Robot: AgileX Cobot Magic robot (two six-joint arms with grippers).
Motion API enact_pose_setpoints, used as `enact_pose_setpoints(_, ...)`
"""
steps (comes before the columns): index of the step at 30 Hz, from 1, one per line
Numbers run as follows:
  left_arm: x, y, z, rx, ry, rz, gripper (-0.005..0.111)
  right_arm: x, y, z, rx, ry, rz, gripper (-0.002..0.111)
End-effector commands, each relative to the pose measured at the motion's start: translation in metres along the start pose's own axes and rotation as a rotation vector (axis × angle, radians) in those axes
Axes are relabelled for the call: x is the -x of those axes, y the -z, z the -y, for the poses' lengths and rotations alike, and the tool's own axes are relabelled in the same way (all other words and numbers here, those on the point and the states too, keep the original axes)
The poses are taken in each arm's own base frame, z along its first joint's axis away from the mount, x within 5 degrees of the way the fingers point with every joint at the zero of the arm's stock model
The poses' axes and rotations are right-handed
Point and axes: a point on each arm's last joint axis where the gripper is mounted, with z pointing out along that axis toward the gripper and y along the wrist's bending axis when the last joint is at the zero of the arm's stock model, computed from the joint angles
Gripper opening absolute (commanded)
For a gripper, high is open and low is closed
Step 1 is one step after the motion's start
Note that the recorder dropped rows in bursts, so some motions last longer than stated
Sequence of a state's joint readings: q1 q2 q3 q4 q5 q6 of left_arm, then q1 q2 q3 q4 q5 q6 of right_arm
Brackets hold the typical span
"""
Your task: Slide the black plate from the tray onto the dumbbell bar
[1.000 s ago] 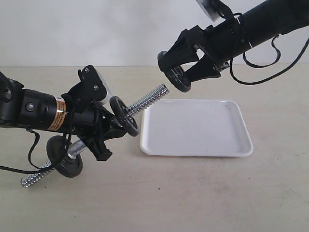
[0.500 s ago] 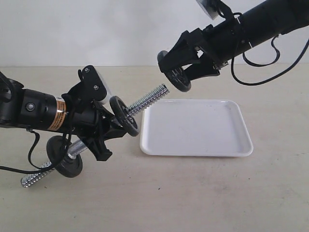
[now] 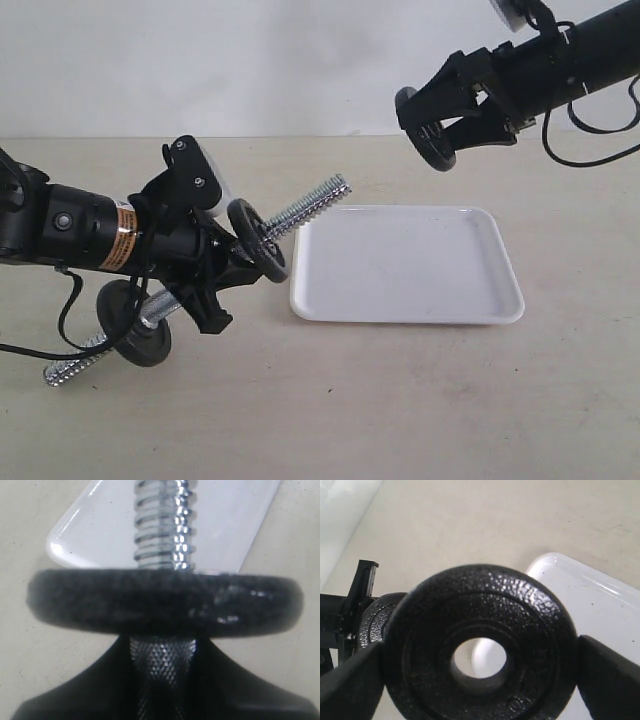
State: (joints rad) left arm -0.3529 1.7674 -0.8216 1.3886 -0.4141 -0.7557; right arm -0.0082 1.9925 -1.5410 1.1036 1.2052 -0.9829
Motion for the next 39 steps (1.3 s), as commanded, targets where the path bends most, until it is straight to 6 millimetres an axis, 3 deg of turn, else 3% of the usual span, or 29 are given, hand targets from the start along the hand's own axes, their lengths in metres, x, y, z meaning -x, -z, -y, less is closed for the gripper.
enact_pose_setpoints(1,0.033,0.014,-0.002,-0.01,-0.06,0.168,0.004,0.005,-0.001,-0.002,0.048,-0.04,0.043,0.0)
enact_pose_setpoints(14,0.036,0.015,-0.006,0.044,-0.129,0.203,0.004,0.004,-0.01,-0.009,0.055,-0.132,0.005,0.0)
enact_pose_setpoints(19,0.035,0.014,-0.007,0.056,-0.141,0.189,0.004,0.004,-0.007,-0.013,0.037,-0.188,-0.008,0.0)
enact_pose_setpoints(26,0.033,0.014,-0.013,0.121,-0.124,0.161,0.004,0.012,0.009,-0.037,0.031,-0.205,0.025,0.0)
enact_pose_setpoints(32,0.04,0.016,-0.011,0.106,-0.137,0.249,0.004,0.013,-0.02,-0.068,0.09,-0.151,-0.035,0.0)
enact_pose_setpoints(39,0.043,0.017,-0.012,0.122,-0.162,0.272,0.004,0.013,-0.021,-0.07,0.091,-0.178,-0.04,0.0)
